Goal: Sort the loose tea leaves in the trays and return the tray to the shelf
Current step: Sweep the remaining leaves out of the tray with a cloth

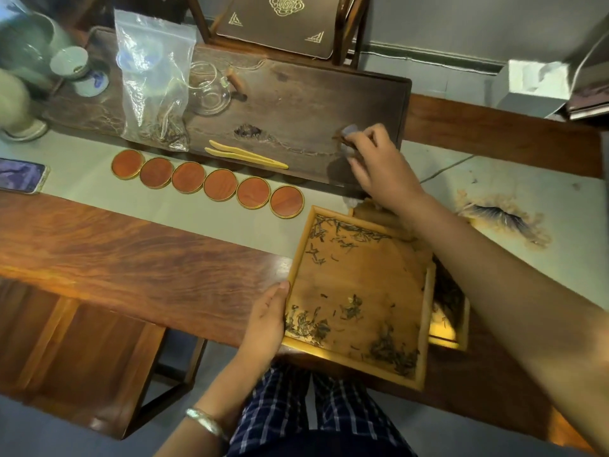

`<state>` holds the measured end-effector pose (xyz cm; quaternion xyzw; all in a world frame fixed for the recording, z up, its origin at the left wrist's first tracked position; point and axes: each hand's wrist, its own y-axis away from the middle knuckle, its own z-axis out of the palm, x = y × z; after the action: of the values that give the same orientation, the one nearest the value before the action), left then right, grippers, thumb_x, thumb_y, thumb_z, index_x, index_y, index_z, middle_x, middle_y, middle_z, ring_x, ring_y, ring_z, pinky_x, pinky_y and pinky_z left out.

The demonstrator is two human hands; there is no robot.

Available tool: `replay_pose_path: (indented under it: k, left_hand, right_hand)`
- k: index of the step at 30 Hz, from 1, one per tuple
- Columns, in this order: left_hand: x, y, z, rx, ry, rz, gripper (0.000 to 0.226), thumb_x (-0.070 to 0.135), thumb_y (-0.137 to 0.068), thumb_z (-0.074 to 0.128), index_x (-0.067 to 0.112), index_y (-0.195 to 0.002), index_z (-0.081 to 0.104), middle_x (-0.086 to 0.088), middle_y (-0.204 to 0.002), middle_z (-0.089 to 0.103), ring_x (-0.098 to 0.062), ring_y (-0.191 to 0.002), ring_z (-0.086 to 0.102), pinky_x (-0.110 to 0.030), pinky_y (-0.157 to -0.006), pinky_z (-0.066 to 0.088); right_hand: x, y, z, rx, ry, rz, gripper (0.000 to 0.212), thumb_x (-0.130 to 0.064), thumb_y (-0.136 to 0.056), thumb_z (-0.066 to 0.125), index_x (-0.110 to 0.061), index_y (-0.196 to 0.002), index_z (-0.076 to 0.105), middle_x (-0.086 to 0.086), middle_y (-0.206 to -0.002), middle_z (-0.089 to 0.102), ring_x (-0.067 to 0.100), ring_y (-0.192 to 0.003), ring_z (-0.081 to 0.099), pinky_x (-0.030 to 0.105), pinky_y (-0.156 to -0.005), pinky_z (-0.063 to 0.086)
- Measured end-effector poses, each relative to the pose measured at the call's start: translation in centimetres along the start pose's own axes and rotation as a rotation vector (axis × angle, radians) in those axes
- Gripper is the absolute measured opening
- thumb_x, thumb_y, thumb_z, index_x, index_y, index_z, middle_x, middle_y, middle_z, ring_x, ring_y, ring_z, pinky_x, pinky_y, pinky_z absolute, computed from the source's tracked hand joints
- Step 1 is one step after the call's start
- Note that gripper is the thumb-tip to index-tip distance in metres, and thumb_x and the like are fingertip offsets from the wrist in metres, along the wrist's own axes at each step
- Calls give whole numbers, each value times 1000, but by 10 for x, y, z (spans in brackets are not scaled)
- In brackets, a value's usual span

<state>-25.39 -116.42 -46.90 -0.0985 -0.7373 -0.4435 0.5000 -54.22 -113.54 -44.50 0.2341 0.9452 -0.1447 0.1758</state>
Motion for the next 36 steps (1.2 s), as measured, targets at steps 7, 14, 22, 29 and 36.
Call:
replay_pose_path:
  k: [7, 14, 22, 29, 36]
  left_hand:
    - [17, 10, 14, -46, 68, 45, 50, 26, -104, 34, 26, -81, 78, 6, -85, 77, -7, -78, 72, -11, -61, 52]
    - [21, 18, 28, -28, 110, 86, 48, 20, -104, 34, 14, -76, 73, 1, -73, 75, -7, -66, 69, -13, -55, 49]
    - [12, 29, 28, -53, 89, 80, 38, 18, -105, 35, 6, -85, 65, 0, -70, 72, -7, -65, 66, -15, -56, 50]
    - [3, 29, 21, -3, 68, 62, 39, 27, -104, 35, 10, -90, 67, -11, -86, 74, -18, -80, 70, -22, -64, 54]
    - [4, 28, 18, 21, 69, 48, 41, 26, -104, 35, 20, -83, 70, 2, -79, 75, -7, -73, 70, -14, -59, 51]
  right_hand:
    - [-61, 82, -42, 270, -248, 269, 23, -26, -95, 53, -14, -113, 59, 1, -111, 45, 3, -89, 45, 9, -72, 43]
    - [-115, 119, -7, 146, -302, 403, 25, -21, -93, 59, -14, -116, 61, 4, -112, 46, 14, -90, 51, 27, -68, 51]
    - [-111, 109, 6, 92, -175, 474, 28, -26, -94, 56, -13, -118, 60, 5, -111, 46, 18, -91, 53, 24, -62, 43]
    - [-94, 118, 6, 65, -98, 535, 28, -28, -95, 53, -16, -120, 59, 4, -109, 47, 16, -91, 51, 26, -67, 49]
    - [-53, 149, -5, 64, 5, 647, 30, -29, -93, 55, -14, -120, 59, 6, -108, 47, 16, -87, 51, 24, -64, 44]
